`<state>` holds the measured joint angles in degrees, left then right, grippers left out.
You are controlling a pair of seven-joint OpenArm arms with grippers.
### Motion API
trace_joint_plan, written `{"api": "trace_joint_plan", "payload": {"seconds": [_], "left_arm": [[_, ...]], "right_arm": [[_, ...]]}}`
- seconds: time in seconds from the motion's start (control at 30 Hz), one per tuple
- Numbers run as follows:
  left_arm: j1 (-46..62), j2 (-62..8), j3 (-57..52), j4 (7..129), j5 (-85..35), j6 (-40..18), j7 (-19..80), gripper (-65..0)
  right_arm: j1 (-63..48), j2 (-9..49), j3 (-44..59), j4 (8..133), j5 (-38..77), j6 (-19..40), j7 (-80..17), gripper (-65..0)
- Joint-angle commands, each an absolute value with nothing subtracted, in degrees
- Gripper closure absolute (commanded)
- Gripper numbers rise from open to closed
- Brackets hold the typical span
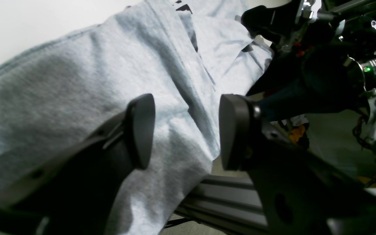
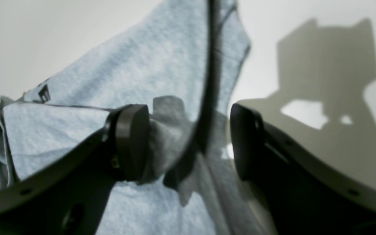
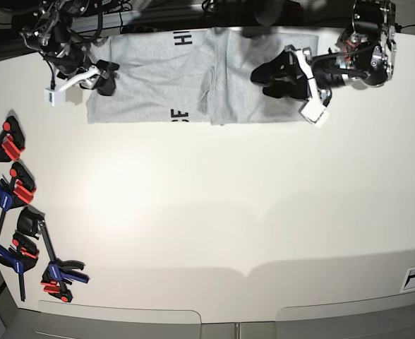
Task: Fold the T-shirt properly
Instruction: 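Grasp the shirt's other end with the right gripper, then fold the held end with the right gripper over toward the left gripper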
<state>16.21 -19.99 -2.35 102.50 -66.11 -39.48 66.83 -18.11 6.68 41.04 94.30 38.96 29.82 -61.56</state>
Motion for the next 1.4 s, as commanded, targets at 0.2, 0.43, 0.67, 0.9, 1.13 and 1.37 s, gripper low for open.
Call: {"api": "trace_joint_plan", "payload": {"seconds": [0.2, 0.43, 0.67, 0.9, 1.13, 1.37], "left_arm": [[16.03, -20.36, -2.63, 103.50, -67.51, -40.00, 65.69, -29.0], [16.03, -20.34, -3.05, 104.12, -67.53, -40.00, 65.04, -25.0], [16.14, -20.36, -13.02, 107.28, -67.46, -40.00, 65.12, -5.1], [18.50, -21.04, -24.32, 107.24, -64.31, -40.00, 64.36, 0.0], [21.96, -23.03, -28.82, 107.24, -64.51, -40.00, 64.18, 0.0], [23.70, -23.03, -29.32, 107.24, -64.51, -40.00, 64.18, 0.0]], "right_arm": [[-18.11, 7.16, 38.44, 95.13, 35.75, 30.02, -61.98, -31.8], [-18.09, 7.31, 38.50, 95.15, 36.27, 30.00, -62.96, 0.0], [-18.11, 7.29, 38.50, 96.75, 41.98, 33.26, -65.76, 0.0], [-18.31, 7.11, 38.48, 108.42, 42.15, 34.09, -68.14, 0.0], [-20.99, 3.29, 37.85, 123.35, 40.53, 34.06, -65.80, 0.0], [-25.34, -3.99, 28.71, 134.13, 40.42, 34.06, -64.20, 0.0]]}}
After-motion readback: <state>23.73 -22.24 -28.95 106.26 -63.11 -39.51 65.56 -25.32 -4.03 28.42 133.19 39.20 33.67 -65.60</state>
